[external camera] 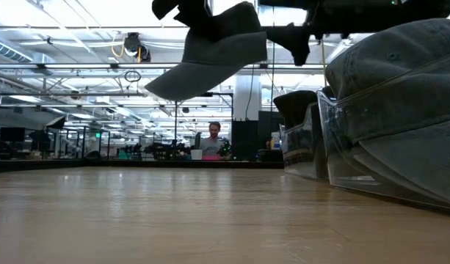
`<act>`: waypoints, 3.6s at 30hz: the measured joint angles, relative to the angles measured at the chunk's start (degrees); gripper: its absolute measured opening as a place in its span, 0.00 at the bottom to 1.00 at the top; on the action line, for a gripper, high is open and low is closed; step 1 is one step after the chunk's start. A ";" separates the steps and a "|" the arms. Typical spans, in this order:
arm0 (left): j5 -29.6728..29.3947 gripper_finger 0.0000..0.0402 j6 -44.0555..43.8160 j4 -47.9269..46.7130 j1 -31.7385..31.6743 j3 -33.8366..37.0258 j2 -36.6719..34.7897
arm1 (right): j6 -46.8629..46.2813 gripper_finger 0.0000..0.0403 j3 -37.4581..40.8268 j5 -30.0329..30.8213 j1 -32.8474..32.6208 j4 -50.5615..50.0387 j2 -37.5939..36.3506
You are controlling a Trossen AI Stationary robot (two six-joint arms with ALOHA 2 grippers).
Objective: Pick & Place hat
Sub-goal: Put the blue cap into the bottom transparent bin
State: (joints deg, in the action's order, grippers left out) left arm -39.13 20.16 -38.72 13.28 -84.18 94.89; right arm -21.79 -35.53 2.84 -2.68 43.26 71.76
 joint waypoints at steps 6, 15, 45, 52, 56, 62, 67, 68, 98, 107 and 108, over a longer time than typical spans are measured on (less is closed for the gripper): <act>0.02 0.01 -0.79 -0.03 0.25 0.00 0.02 | -1.16 0.61 -4.64 -2.64 1.50 -0.92 4.21; 0.02 0.01 -0.73 -0.09 1.21 0.00 0.02 | -7.81 0.61 -10.98 -11.03 5.09 -1.89 10.33; 32.57 0.21 -11.73 5.52 3.55 0.04 -12.31 | 1.31 0.01 -14.23 -19.66 5.37 -23.65 -5.39; 41.27 0.21 -5.46 2.03 3.38 0.42 -19.55 | -4.07 0.00 -14.14 -31.59 -0.76 -35.42 -16.48; 43.22 0.21 -4.75 1.60 3.41 0.42 -21.52 | -4.84 0.00 -14.14 -31.44 -9.06 -38.02 -20.50; 43.10 0.21 -4.21 1.55 2.00 0.50 -21.51 | -3.62 0.00 -17.08 -23.18 -23.08 -43.84 -19.77; 42.37 0.21 -5.92 1.59 -0.27 0.50 -20.89 | -0.16 0.00 -18.01 -10.41 -32.49 -50.00 -15.60; 42.36 0.21 -5.94 1.51 -0.52 0.52 -20.80 | 0.72 0.00 -17.99 -7.48 -33.83 -51.71 -14.50; 41.99 0.21 -9.39 -0.59 -2.01 0.52 -20.92 | -15.56 0.30 -13.24 19.65 -41.54 -51.98 -3.15; 41.97 0.21 -9.90 -0.73 -2.01 0.52 -20.92 | -0.94 0.63 -13.22 24.30 -39.59 -47.55 -10.67; 41.98 0.21 -9.90 -0.97 -2.01 0.52 -20.92 | 1.36 0.64 -13.22 24.42 -39.26 -46.76 -11.36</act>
State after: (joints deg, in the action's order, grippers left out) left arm 2.84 10.26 -39.69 11.27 -83.66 73.97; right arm -20.43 -48.75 27.26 -41.94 -3.51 60.41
